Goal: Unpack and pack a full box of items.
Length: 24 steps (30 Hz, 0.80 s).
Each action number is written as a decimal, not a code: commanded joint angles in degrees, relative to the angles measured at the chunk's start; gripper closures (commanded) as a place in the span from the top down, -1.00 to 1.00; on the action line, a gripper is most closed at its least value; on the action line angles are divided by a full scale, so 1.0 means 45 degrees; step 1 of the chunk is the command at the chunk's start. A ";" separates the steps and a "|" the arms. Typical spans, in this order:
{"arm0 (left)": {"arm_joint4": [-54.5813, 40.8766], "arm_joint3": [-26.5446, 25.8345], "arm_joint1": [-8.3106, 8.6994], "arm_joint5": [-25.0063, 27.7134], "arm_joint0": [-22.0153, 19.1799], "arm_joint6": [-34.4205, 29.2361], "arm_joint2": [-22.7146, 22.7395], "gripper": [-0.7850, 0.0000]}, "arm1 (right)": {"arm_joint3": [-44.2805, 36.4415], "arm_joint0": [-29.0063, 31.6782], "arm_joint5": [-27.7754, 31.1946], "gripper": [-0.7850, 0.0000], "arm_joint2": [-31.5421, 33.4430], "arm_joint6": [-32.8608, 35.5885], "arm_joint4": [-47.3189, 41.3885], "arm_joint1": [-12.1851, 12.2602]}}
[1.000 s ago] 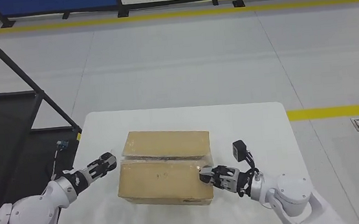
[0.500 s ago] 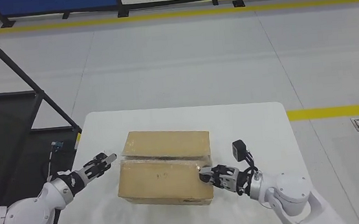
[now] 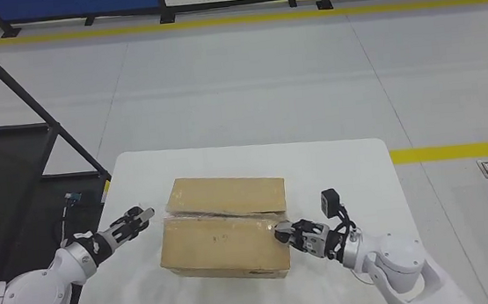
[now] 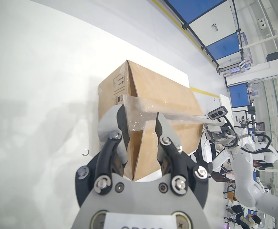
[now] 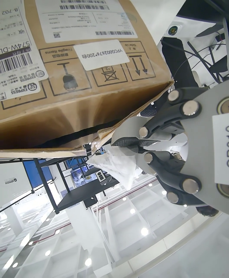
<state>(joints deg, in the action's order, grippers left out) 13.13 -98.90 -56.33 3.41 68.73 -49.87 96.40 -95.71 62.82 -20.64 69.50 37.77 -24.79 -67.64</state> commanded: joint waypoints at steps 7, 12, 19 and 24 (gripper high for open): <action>-0.0041 -0.0005 0.0064 -0.0013 0.0005 0.0082 0.0029 -0.24 | 0.0069 -0.0004 -0.0210 -1.00 0.0093 -0.0102 -0.0314 0.0006; -0.0062 0.0044 0.0100 -0.0017 -0.0007 0.0141 0.0006 -0.24 | 0.0110 0.0011 -0.0278 -1.00 0.0230 -0.0171 -0.0550 0.0017; -0.0114 0.0087 0.0152 -0.0044 -0.0005 0.0168 0.0008 -0.44 | 0.0020 0.0169 -0.0360 -1.00 0.0463 -0.0241 -0.0863 0.0051; -0.0149 0.0013 0.0185 0.0040 0.0028 0.0183 -0.0043 -1.00 | -0.0068 0.0211 -0.0552 -1.00 0.0466 0.0093 -0.1034 0.0080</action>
<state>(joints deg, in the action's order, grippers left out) 12.46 -98.75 -55.53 3.44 68.81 -48.99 96.28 -95.98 63.82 -22.94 71.66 37.37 -29.33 -67.32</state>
